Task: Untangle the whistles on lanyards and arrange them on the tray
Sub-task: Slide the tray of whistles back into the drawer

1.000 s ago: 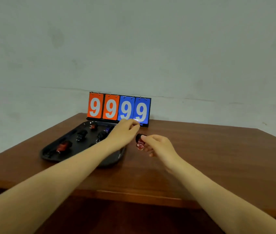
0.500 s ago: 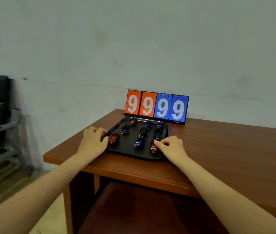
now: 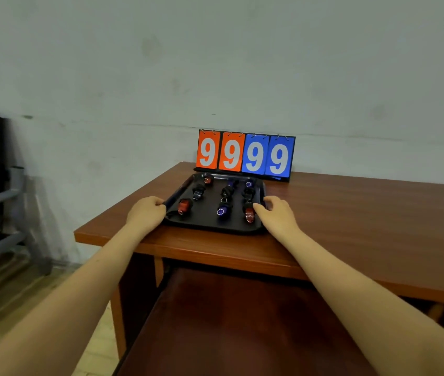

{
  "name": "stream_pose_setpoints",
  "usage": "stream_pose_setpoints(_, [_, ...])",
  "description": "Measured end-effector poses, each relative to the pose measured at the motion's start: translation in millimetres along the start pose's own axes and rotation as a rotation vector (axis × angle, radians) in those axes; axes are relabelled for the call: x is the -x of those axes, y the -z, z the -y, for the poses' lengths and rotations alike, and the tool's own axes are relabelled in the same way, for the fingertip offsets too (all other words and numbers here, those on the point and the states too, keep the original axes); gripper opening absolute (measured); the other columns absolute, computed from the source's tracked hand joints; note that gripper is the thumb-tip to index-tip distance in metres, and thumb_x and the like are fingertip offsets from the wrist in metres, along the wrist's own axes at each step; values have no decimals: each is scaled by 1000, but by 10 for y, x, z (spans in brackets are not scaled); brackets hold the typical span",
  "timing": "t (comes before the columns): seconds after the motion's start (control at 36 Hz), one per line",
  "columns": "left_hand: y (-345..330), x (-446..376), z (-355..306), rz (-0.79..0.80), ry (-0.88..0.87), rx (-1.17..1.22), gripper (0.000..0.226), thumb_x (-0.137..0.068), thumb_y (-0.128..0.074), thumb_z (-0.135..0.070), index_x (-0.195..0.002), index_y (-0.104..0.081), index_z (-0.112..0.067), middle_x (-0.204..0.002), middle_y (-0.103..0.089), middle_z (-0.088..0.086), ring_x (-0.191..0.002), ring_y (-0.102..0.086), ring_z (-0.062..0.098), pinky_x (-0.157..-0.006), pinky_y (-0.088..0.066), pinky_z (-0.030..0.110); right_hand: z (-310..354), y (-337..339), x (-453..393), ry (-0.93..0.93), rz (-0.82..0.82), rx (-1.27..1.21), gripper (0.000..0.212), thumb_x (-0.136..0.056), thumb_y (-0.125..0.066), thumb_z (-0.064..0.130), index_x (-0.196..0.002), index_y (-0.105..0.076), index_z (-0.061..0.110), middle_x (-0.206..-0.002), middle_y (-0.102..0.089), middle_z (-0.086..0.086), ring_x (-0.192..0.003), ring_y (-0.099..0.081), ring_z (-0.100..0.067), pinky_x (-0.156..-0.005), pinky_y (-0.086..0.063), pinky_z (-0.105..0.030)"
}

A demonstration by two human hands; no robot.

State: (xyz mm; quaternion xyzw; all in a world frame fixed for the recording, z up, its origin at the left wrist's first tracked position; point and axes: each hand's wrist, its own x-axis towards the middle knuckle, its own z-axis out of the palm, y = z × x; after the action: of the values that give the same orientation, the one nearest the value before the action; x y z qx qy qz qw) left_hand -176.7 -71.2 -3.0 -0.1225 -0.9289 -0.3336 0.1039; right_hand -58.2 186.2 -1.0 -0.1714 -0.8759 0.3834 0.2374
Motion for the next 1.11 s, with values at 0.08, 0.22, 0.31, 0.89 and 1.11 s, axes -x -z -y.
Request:
stream_pose_setpoints(0.08, [14, 83, -18, -4, 2, -2, 20, -93, -48, -21, -101, -66, -19, -83, -62, -1, -71, -56, 17, -59, -43, 29, -1, 69, 108, -27, 12, -27, 55, -93, -58, 33, -140, -41, 11, -141, -42, -12, -119, -51, -25, -83, -39, -25])
stream_pose_setpoints(0.22, [-13, 312, -55, -9, -25, -40, 17, -93, -52, -33, -86, -57, -18, -77, -59, -5, -72, -55, 16, -66, -43, 30, -78, 188, 284, -11, 12, 33, 55, -90, -61, 32, -137, -44, 8, -132, -48, -10, -99, -51, -18, -76, -40, -26])
stream_pose_setpoints(0.31, [-58, 456, -93, 0, -33, -140, 26, -92, -49, -45, -83, -53, -21, -79, -62, -2, -79, -58, 18, -74, -49, 33, -112, 244, 365, -49, -28, 92, 58, -88, -62, 35, -134, -45, 5, -126, -51, -11, -110, -53, -26, -81, -44, -31])
stream_pose_setpoints(0.89, [-268, 1025, -780, 22, -365, -101, 52, -94, -47, -50, -55, -37, -18, -52, -37, -1, -48, -40, 15, -52, -33, 30, -353, 768, 359, -383, 32, 389, 87, -72, -58, 75, -130, -54, 10, -135, -49, -14, -122, -46, -34, -94, -44, -41])
stream_pose_setpoints(1.11, [-194, 563, -543, -112, -349, -82, 33, -90, -51, -42, -66, -62, -23, -80, -58, -2, -79, -56, 16, -72, -51, 37, -590, 856, 203, -297, -2, 255, 40, -80, -62, 50, -65, -55, 14, -62, -52, -3, -59, -54, -22, -55, -38, -28])
